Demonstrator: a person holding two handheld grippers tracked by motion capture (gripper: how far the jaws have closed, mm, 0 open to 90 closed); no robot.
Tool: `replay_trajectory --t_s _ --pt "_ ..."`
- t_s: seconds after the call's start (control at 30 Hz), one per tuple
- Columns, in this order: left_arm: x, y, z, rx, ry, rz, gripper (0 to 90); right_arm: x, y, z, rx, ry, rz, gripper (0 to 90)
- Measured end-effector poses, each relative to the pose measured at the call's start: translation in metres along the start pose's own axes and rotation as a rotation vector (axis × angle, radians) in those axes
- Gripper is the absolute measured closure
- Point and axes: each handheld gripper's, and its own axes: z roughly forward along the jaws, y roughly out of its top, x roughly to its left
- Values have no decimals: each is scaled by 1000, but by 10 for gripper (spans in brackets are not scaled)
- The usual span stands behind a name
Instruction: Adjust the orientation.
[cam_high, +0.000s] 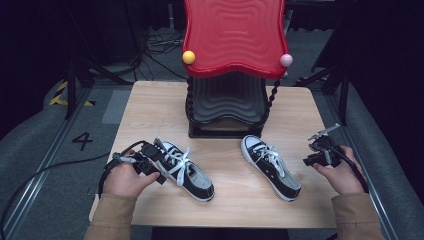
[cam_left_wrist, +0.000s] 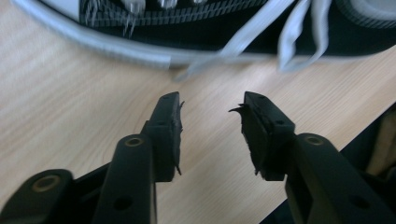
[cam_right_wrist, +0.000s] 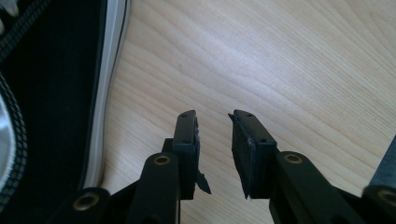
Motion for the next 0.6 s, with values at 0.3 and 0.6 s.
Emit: replay_trajectory --t_s 0.3,0.6 --pt "-11 10 -10 -37 38 66 598 -5 -5 0 -39 60 59 740" --pt "-30 25 -15 -63 -38 87 583 -4 -13 -1 -62 90 80 683"
